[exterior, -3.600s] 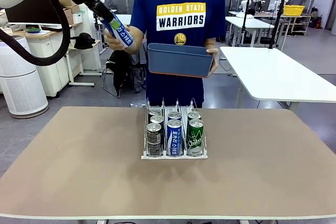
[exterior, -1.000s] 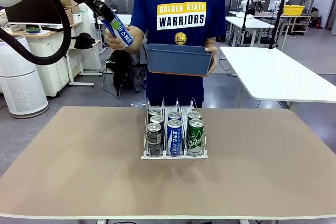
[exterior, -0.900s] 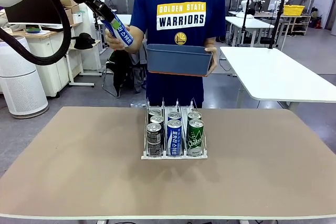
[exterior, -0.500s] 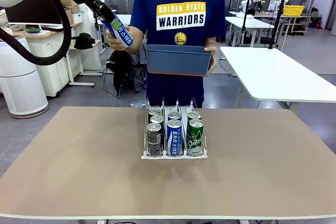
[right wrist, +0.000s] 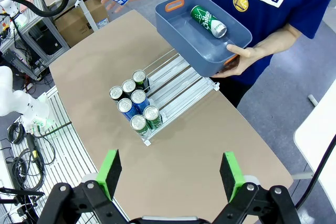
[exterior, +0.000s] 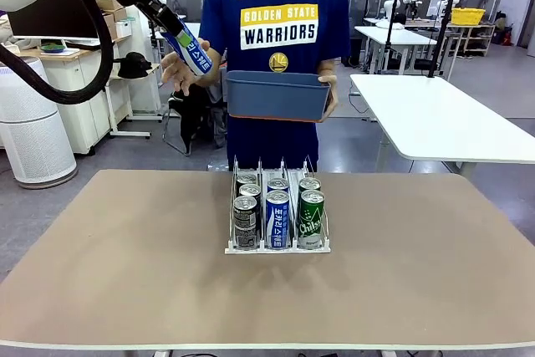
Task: Fill the beverage cans into the dispenser.
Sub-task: Place the picked Ionic drink in the line of the Automatic Can Dispenser with the same cans.
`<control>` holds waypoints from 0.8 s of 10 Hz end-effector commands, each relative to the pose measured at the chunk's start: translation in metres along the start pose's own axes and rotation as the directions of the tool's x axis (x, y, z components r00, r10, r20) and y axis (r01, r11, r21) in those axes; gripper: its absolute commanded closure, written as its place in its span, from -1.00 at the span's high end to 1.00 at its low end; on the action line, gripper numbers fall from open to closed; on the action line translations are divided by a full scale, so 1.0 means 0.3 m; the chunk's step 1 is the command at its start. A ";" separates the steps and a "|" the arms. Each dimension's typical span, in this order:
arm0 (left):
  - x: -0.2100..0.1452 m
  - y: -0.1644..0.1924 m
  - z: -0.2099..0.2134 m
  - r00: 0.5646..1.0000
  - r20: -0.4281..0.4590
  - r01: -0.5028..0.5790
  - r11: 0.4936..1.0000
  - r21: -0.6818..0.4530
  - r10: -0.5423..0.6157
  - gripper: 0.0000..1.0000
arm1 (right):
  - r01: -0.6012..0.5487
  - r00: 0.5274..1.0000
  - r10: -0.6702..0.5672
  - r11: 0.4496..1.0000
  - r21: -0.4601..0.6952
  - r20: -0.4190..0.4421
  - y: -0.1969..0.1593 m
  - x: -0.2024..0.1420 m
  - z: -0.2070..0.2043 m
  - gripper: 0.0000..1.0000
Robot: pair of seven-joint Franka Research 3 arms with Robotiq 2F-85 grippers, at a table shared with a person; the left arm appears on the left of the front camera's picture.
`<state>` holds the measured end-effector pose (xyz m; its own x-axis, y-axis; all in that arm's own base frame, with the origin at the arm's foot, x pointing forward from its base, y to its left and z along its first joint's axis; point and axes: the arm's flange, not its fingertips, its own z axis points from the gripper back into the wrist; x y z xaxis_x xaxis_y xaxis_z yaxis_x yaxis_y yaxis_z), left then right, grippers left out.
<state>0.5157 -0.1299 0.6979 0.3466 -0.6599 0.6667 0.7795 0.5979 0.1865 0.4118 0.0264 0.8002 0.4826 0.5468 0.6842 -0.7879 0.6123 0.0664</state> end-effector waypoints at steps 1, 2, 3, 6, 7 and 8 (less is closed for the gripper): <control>-0.003 0.007 0.010 1.000 0.002 0.015 1.000 0.005 -0.015 -1.00 | -0.002 1.000 0.002 1.000 0.000 0.001 0.003 0.000 0.001 1.00; -0.003 0.007 0.010 1.000 0.002 0.015 1.000 0.005 -0.015 -1.00 | -0.002 1.000 0.002 1.000 0.000 0.001 0.003 0.000 0.001 1.00; -0.003 0.007 0.010 1.000 0.002 0.015 1.000 0.005 -0.015 -1.00 | -0.002 1.000 0.002 1.000 0.000 0.001 0.003 0.000 0.001 1.00; -0.003 0.007 0.010 1.000 0.002 0.015 1.000 0.005 -0.015 -1.00 | -0.002 1.000 0.002 1.000 0.000 0.001 0.003 0.000 0.001 1.00; -0.003 0.007 0.010 1.000 0.002 0.015 1.000 0.005 -0.015 -1.00 | -0.002 1.000 0.002 1.000 0.000 0.001 0.003 0.000 0.001 1.00; -0.003 0.007 0.010 1.000 0.002 0.015 1.000 0.005 -0.015 -1.00 | -0.002 1.000 0.002 1.000 0.000 0.001 0.003 0.000 0.001 1.00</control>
<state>0.5157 -0.1299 0.6979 0.3466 -0.6599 0.6667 0.7796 0.5979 0.1865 0.4118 0.0264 0.8002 0.4826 0.5468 0.6842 -0.7879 0.6123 0.0664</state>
